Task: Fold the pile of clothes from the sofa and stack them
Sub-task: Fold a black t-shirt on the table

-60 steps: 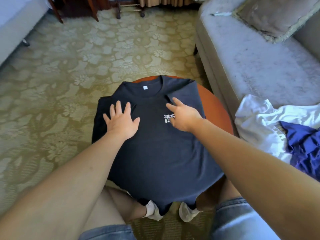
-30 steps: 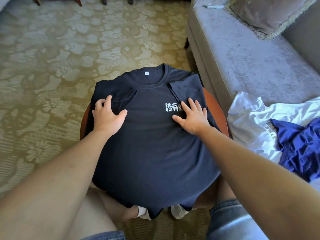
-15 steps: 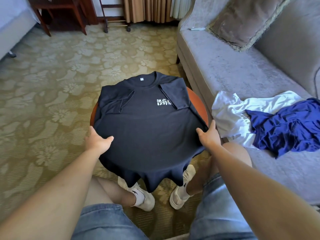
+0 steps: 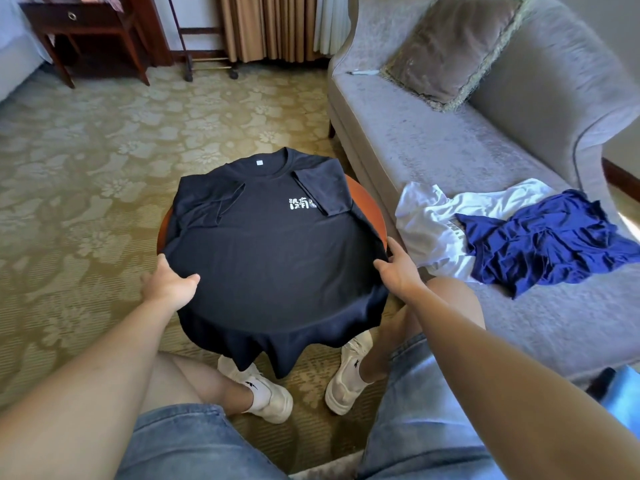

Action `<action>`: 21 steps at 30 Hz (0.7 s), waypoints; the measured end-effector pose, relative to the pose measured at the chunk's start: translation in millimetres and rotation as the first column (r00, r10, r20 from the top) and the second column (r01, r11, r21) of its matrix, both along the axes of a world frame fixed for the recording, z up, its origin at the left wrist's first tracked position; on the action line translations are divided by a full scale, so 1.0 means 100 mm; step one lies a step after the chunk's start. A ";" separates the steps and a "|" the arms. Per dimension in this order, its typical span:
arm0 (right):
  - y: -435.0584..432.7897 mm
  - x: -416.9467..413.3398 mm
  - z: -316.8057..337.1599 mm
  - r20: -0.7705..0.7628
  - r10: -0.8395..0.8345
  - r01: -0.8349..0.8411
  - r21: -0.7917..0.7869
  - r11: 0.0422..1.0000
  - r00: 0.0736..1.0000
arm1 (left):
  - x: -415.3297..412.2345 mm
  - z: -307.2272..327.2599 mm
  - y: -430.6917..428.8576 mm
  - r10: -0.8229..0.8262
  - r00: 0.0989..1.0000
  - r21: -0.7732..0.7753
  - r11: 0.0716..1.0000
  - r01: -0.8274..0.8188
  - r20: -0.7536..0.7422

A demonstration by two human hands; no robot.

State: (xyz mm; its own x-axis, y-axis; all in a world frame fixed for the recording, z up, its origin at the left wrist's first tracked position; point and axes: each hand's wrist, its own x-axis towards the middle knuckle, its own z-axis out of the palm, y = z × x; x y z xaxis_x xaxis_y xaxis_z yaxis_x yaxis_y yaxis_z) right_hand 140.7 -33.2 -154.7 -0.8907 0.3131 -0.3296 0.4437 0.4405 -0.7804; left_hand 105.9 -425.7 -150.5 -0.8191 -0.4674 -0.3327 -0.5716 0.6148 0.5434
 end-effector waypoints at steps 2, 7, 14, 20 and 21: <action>0.04 -0.05 -0.11 -0.001 0.027 -0.027 -0.033 0.999 1.000 | -0.05 -0.01 -0.02 0.029 0.999 -0.017 0.999 -0.029 -0.026; -0.03 0.02 0.04 -0.006 0.036 -0.036 -0.026 0.999 0.999 | -0.19 -0.08 -0.10 0.006 0.998 0.061 0.998 -0.002 -0.055; 0.02 0.03 0.12 -0.006 -0.051 0.050 -0.014 0.999 0.999 | -0.23 -0.06 -0.17 0.010 1.000 0.068 0.998 -0.012 0.023; 0.03 0.06 0.09 0.052 -0.024 0.022 0.037 0.999 0.998 | -0.06 0.00 -0.27 -0.031 0.999 0.026 0.999 0.030 0.030; 0.04 0.08 0.09 0.089 0.003 -0.010 0.073 0.997 0.996 | -0.03 0.02 -0.31 -0.031 0.999 0.018 0.999 0.030 0.038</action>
State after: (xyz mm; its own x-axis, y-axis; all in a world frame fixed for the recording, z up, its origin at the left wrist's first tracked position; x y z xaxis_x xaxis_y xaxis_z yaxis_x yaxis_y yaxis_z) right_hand 149.1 -28.9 -146.1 -0.8612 0.3337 -0.3834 0.5064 0.4984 -0.7037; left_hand 103.1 -456.2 -148.2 -0.8192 -0.4362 -0.3724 -0.5735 0.6226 0.5324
